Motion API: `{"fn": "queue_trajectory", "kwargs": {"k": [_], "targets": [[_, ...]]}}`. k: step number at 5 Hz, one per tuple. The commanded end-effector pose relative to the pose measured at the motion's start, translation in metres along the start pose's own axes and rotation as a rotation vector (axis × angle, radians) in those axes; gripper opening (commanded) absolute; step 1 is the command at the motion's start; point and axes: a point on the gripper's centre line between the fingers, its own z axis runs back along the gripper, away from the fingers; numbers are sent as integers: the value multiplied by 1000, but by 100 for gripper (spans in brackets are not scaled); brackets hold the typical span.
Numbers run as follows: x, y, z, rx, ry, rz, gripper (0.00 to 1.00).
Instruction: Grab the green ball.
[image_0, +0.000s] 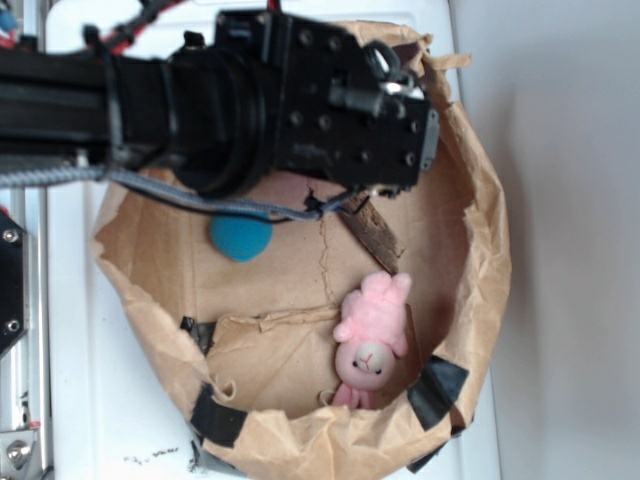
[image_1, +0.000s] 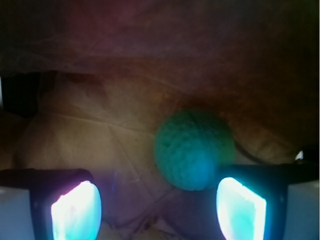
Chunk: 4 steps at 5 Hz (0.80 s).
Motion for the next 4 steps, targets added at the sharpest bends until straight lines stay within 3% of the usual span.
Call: {"fn": "queue_trajectory", "kwargs": {"k": [1,2,4], "targets": [[24,20,13,-55,-20,50,100],[27,27,8,-67,-31,51,100],[31,18,-31,-88,-129,49,100]]}}
